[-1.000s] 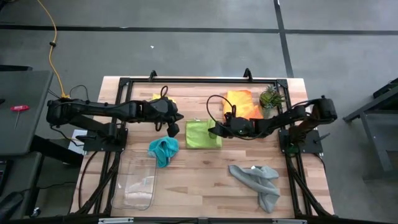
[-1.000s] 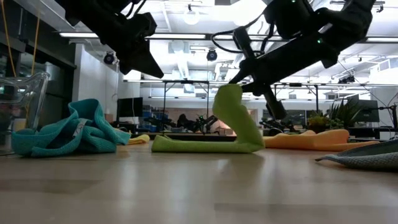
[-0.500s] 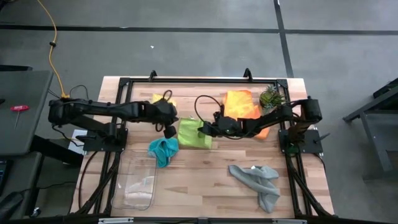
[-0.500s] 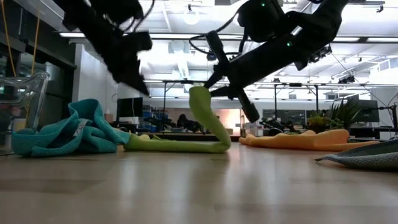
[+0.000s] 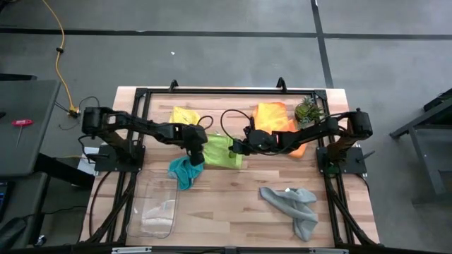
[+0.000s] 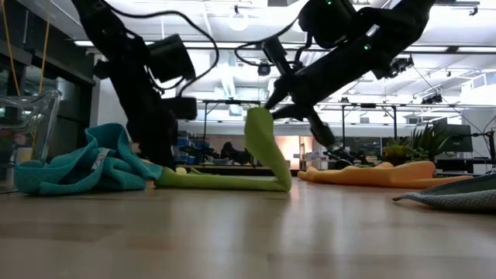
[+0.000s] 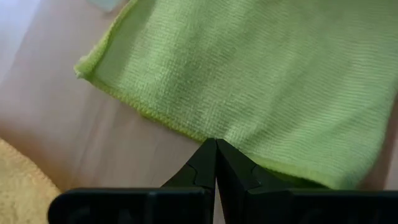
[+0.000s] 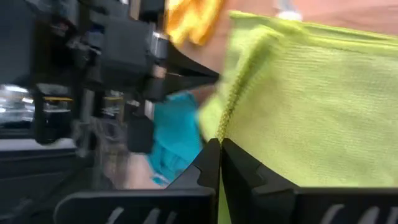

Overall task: Fold microfiber towels
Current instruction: Fold the green microfiber towel

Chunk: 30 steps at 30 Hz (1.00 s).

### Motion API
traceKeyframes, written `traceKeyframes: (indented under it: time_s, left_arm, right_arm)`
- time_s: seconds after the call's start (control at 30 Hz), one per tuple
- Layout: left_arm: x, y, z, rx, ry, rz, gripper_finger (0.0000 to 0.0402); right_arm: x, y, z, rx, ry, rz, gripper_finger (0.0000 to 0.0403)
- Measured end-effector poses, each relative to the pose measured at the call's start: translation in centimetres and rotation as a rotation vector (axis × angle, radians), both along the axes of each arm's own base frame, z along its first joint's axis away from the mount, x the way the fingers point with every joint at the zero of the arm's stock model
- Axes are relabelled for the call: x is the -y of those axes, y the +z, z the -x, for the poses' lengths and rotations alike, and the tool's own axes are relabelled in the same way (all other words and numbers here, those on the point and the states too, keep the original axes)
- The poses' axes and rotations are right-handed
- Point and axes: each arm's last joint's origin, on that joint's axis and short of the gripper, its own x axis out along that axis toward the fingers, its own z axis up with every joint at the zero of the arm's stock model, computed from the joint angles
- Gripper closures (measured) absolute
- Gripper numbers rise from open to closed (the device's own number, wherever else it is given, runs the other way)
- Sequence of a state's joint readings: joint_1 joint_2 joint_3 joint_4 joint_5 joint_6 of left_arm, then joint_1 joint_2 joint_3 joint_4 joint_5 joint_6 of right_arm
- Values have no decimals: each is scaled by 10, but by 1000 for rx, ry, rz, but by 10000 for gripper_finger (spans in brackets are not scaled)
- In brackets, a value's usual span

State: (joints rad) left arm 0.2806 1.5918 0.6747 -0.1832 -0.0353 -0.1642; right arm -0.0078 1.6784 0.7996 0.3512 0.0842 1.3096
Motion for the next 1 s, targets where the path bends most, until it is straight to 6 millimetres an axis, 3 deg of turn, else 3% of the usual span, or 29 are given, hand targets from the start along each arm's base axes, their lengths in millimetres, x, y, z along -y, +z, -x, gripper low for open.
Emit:
traceKeyframes:
  time_s: [0.57, 0.7, 1.0]
  left_arm:
    - [14, -11, -24, 140, -74, 14, 402]
    - [14, -11, -24, 141, -71, 13, 402]
    - [14, -11, -25, 154, -65, 20, 402]
  right_arm:
    - [11, 6, -1, 25, 36, 5, 403]
    - [12, 16, -10, 63, 45, 27, 403]
    - [15, 12, -36, 13, 26, 84, 403]
